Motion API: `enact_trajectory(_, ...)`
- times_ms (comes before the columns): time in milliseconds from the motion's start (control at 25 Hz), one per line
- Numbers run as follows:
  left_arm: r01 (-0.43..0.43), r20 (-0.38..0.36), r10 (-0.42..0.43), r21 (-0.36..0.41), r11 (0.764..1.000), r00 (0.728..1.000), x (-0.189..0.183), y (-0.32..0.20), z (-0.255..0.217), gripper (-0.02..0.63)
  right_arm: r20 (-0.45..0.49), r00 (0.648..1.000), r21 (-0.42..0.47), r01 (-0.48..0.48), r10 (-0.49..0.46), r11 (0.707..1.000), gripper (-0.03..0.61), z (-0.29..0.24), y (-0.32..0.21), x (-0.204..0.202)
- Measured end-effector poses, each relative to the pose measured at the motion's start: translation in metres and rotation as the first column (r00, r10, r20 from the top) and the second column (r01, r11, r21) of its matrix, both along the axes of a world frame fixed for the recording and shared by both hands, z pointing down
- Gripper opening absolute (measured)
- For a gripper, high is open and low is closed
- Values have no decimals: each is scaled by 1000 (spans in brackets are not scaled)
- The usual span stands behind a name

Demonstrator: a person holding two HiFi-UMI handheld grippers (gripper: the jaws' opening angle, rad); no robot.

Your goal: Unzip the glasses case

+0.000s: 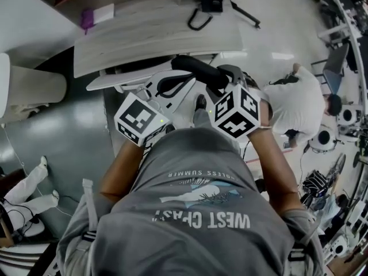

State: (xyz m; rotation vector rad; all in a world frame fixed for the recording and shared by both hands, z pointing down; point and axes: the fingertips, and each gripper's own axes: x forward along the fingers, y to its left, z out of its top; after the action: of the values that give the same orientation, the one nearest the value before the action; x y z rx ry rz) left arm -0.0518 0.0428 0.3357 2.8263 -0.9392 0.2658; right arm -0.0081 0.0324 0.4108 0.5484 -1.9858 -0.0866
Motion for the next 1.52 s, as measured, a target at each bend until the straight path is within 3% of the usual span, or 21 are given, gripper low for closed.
enact_trajectory(120,26,-43,-27,-34,999,999,-15,-8,0,0,194,981,-83,38,-21,996,241,-17,9,-12)
enact_trajectory(240,14,-116,-23,-76,997,993,-22,-12,-1,-2,315,948,-61,74,-51,995,241,-34,11,-17)
enact_trajectory(400,8,-145,-19,-73,997,989,-20,-16,-7,0,309,950,10,33,-34,999,238,-37,4,-14)
enact_trajectory(520,-7,-99,2,-49,999,995,-12,-16,-11,0,284,959,37,-18,6,999,238,-37,-2,-16)
enact_trajectory(720,-111,-50,109,-36,993,993,32,-18,8,0,239,971,65,-28,12,998,235,-23,-26,-20)
enact_trajectory(920,-126,-191,107,-92,988,976,24,-19,3,-2,248,964,129,65,-96,989,248,-27,-26,-30)
enact_trajectory(1240,-169,-362,103,-156,973,927,11,-17,-13,-2,282,912,310,207,-297,928,284,-33,-15,-39)
enact_trajectory(1520,-181,-363,102,-192,964,926,27,-24,-5,-2,238,930,324,197,-281,925,262,-25,-28,-27)
